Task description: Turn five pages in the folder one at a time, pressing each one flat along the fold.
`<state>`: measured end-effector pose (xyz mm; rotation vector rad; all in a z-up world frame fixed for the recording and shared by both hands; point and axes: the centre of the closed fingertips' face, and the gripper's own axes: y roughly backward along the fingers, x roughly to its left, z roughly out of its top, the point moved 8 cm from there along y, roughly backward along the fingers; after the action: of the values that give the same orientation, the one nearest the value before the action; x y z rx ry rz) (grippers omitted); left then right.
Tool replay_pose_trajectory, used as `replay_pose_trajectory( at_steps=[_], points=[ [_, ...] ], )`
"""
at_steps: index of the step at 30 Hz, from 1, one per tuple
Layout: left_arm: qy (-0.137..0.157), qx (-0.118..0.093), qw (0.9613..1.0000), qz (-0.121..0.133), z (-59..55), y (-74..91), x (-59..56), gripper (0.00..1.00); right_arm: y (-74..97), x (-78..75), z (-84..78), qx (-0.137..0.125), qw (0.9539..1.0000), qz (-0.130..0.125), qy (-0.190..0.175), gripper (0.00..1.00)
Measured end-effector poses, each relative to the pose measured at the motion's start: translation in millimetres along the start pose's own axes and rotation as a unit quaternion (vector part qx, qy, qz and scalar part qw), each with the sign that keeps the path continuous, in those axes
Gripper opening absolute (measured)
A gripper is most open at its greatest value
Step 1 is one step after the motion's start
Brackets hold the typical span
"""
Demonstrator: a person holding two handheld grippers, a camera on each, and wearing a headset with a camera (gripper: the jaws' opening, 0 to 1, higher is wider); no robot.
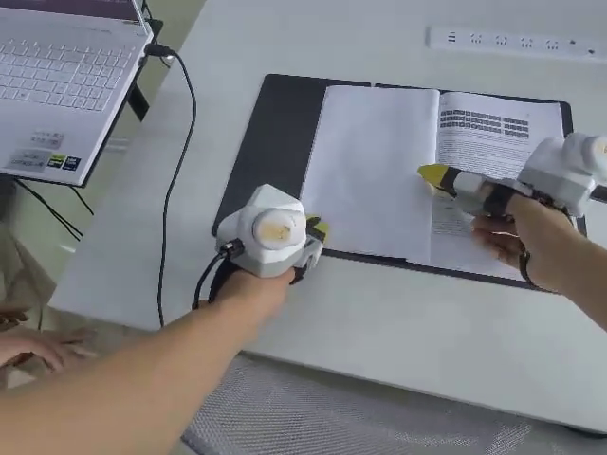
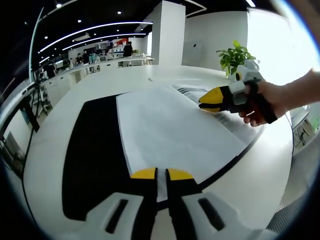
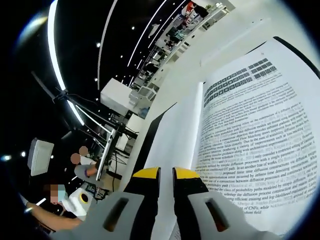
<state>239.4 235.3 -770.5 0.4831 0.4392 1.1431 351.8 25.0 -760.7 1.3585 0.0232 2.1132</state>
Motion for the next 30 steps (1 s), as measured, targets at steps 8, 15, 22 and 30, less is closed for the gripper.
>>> replay_pose_trajectory(
  at_steps=[8, 15, 22, 30],
  points=[
    [0.0, -0.004, 1.0, -0.006, -2.3, -0.7, 1.8, 0.05, -12.2, -18.5, 16.3, -0.003, 0.9997, -0.01, -0.021, 0.0],
    [0.009, -0.005, 0.9999, -0.012, -3.1, -1.2, 2.7, 0.05, -22.5, -24.9, 33.2, -0.017, 0.9986, -0.008, -0.049, 0.0],
    [0.015, -0.006, 0.9997, -0.018, -3.0, -0.3, 4.5, 0.03, -32.5, -32.2, 46.4, -0.027, 0.9967, -0.009, -0.076, 0.0],
    [0.019, -0.008, 0.9996, -0.019, -3.4, -1.1, 4.9, 0.03, -44.5, -35.6, 63.4, -0.044, 0.9953, -0.025, -0.083, 0.0]
  ],
)
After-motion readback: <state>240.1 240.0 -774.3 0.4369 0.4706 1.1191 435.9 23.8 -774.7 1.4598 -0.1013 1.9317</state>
